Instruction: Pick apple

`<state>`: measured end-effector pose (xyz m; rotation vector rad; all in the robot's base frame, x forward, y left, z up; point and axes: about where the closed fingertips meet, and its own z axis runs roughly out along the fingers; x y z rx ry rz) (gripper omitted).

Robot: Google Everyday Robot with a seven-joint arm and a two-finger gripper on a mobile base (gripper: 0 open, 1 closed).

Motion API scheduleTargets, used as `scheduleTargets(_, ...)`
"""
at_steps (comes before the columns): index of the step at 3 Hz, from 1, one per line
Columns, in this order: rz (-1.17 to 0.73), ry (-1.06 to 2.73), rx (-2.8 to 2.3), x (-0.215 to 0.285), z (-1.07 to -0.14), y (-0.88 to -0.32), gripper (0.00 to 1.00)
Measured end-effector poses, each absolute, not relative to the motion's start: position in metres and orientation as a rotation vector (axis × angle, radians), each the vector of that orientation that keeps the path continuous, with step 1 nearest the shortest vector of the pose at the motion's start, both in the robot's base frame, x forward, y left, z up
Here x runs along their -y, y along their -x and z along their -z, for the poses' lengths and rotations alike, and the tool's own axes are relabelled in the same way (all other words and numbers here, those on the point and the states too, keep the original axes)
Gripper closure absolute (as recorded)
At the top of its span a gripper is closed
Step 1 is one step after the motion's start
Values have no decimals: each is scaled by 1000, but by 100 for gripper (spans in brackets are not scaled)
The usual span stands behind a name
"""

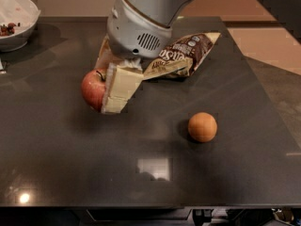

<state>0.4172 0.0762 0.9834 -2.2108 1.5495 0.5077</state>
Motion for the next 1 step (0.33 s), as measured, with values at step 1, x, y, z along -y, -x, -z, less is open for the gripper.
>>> scheduleTargets(1,-508,2211,-1549,-76,-983,-417,100)
